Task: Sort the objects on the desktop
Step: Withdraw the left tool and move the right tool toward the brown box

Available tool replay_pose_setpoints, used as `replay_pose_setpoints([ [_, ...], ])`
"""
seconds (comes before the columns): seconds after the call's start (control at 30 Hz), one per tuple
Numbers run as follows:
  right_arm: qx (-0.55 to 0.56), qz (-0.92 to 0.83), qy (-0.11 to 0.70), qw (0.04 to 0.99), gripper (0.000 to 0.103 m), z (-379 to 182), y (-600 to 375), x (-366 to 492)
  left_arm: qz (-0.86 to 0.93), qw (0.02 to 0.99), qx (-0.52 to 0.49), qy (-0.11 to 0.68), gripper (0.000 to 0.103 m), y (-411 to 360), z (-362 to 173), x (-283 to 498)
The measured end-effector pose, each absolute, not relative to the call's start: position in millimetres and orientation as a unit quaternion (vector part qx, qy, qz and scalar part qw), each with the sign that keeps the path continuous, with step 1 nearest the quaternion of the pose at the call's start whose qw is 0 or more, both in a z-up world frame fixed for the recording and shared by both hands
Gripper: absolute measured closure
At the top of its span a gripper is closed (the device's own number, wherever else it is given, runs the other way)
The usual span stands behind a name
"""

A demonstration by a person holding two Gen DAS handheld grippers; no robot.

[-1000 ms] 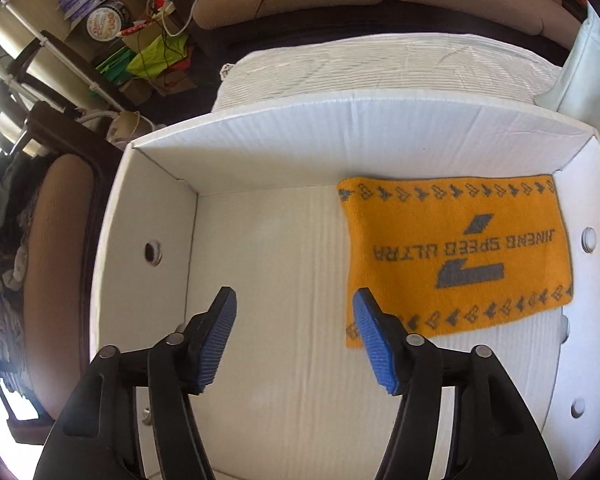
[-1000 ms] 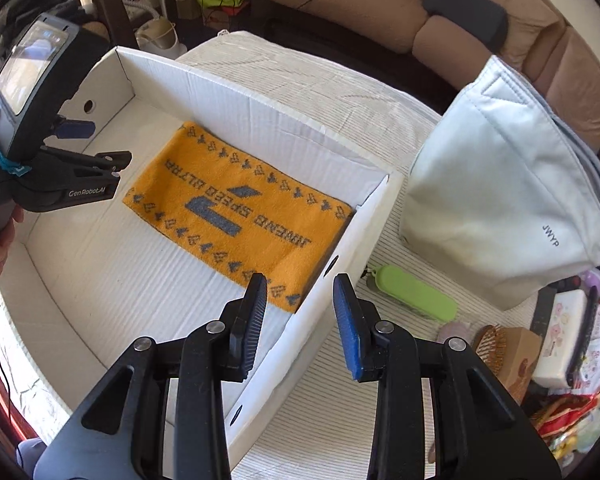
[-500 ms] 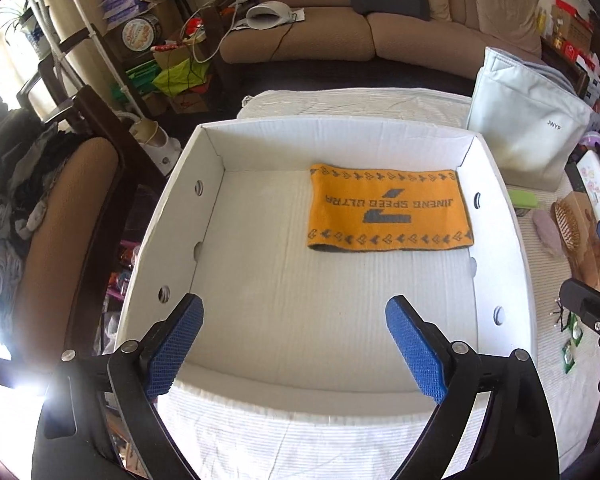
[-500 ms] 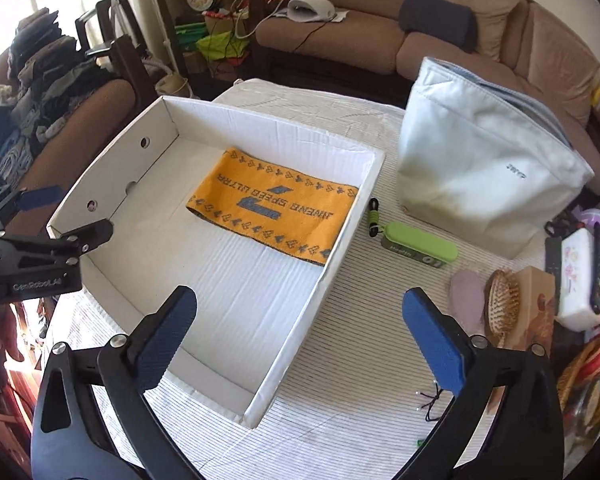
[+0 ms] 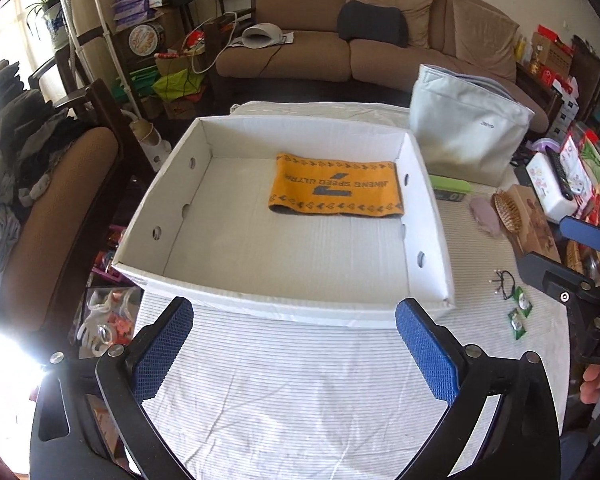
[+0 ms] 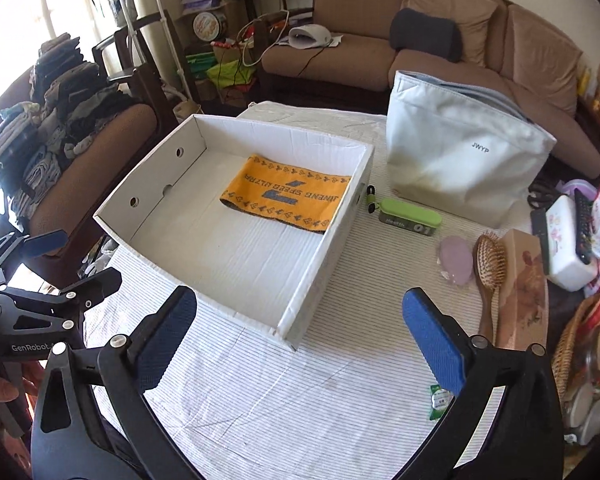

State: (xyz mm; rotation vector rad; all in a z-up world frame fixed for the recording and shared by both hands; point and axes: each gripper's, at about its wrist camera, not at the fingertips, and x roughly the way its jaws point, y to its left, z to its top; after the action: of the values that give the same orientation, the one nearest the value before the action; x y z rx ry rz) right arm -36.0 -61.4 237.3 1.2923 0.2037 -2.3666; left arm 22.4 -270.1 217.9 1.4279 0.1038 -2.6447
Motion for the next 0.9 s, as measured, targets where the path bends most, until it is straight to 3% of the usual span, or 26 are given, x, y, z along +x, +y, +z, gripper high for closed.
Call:
replay_pose_setpoints([
  [0.4, 0.455, -0.869, 0.107, 0.163, 0.0, 201, 80, 18, -0.9, -0.044, 0.431, 0.051, 0.0, -144, 213, 47],
  [0.9, 0.446, -0.886, 0.036, 0.12, 0.0, 141, 217, 15, -0.885, -0.133, 0.443, 0.055, 0.0, -36, 143, 22],
])
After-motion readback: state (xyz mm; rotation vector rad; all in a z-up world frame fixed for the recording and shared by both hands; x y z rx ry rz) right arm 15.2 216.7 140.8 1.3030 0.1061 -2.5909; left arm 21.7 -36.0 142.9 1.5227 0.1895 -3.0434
